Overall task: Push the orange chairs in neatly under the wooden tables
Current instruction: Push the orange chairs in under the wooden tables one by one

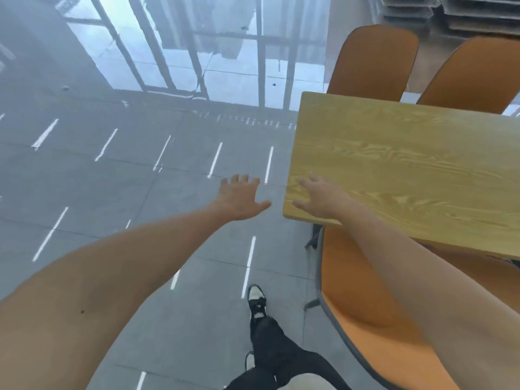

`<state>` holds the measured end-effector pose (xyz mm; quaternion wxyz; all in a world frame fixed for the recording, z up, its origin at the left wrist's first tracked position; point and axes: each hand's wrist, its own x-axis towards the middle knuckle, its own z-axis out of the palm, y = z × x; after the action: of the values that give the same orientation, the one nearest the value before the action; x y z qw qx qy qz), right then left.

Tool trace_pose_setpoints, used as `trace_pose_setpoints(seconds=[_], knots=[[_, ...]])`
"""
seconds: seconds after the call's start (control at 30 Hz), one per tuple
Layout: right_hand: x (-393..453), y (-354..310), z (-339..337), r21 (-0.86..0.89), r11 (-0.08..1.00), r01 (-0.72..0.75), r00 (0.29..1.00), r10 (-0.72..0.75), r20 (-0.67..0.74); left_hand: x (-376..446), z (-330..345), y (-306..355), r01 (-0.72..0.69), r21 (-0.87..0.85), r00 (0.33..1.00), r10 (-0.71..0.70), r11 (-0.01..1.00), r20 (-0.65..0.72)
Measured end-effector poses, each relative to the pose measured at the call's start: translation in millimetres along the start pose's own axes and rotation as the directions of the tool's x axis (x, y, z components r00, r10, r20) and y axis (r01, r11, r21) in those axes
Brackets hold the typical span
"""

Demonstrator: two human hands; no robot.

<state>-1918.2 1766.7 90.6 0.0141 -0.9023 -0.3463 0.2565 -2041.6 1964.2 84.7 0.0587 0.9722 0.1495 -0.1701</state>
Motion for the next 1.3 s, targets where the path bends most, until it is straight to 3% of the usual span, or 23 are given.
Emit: trace_pose_setpoints(seconds=[0.27,0.43,0.63,0.97,1.3], knots=[[189.9,-16.8,-56.1,0.195,0.978,-0.079,0.994,0.091,-0.052,190.5,-67.3,-98.8,-0.116,0.105,0.993,0.119,0.988,-0.018],[292.2,-2.3,-114.7,0.176,0.974,-0.142,0.990,0.140,0.026,307.0,-129.7,-131.1,-0.185,0.077,0.983,0.183,0.980,0.029],[410.0,35.9,-179.5,0.258,0.933,-0.249,0.959,0.202,0.197,469.0,-186.3,-136.6,-0.304,-0.038,0.935,0.306,0.952,0.179],[545.9,147.4,-288.9,0.387,0.765,-0.514,0.857,0.438,0.272,737.1,-263.8,-75.3,-0.638,0.006,0.700,0.577,0.770,0.421],[611.1,345.0,-369.6,0.609,0.415,-0.676,0.672,0.685,0.280,972.2,-343.3,129.7,-0.898,0.024,0.416,0.829,0.440,0.375]])
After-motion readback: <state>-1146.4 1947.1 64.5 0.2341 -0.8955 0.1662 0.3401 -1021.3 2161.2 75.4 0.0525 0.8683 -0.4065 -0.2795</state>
